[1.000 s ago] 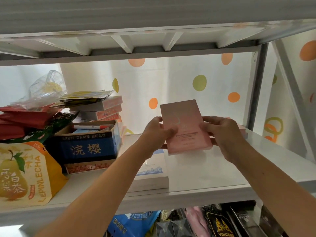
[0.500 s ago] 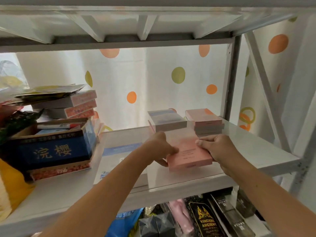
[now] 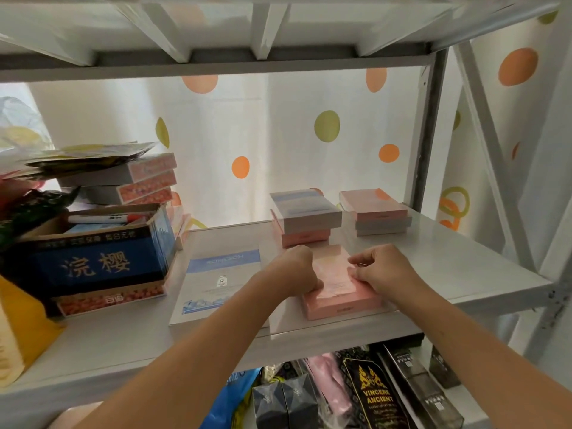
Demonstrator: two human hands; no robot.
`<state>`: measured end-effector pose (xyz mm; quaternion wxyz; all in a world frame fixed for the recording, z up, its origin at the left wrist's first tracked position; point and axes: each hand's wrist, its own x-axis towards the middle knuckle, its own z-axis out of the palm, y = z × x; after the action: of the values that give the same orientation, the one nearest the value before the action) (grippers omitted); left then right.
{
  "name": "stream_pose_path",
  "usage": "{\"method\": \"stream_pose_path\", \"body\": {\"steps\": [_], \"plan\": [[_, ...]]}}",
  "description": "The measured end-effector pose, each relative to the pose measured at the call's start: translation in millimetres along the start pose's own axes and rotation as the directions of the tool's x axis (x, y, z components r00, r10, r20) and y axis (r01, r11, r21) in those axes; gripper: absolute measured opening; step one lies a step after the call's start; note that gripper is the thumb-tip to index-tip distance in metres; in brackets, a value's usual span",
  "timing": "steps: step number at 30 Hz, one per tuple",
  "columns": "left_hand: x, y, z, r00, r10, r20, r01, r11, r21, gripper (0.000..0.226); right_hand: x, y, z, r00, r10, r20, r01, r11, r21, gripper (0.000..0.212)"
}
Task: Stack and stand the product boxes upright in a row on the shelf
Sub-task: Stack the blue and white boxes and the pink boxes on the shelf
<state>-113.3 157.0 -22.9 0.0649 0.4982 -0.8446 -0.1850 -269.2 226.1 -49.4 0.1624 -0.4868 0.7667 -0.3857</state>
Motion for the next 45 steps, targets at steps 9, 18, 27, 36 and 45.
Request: {"method": "stream_pose_path", "body": {"steps": [9,18,27,36,45], "plan": [[12.5,-4.1,0.4,1.000,-0.014,0.013,0.014,1.000,-0.023,0.026,7.3,-5.5,3.5,1.000,0.018,0.003,-0.018,0.999,0.048,0.033],[44.1,-8.0,-55.9,0.780,-0.241,-0.577,-0.115,0.851,-0.512,0.026,70.6,-40.6,-2.7,0.984,-0.044,-0.170,0.108,0.917,0.385,0.050],[75.5,0.6,-47.3,0.926,-0.372,-0.066,0.237,0.708,-0.665,0.060,131.9,-42.1,31.5,0.994,0.101,0.036,-0.106,0.885,0.453,0.051],[51.0,-5.4,-72.1,0.955,-0.208,-0.213,-0.019,0.671,-0.741,0.018,96.6,-82.8,6.9,0.979,0.013,-0.205,0.099,0.843,0.528,0.018],[-7.4,-34.1,-79.7,0.955,-0.021,-0.295,-0.280,0.252,-0.926,0.039,25.9,-81.0,-7.8,0.888,-0.392,-0.241,0.441,0.575,0.689,0.031]]}}
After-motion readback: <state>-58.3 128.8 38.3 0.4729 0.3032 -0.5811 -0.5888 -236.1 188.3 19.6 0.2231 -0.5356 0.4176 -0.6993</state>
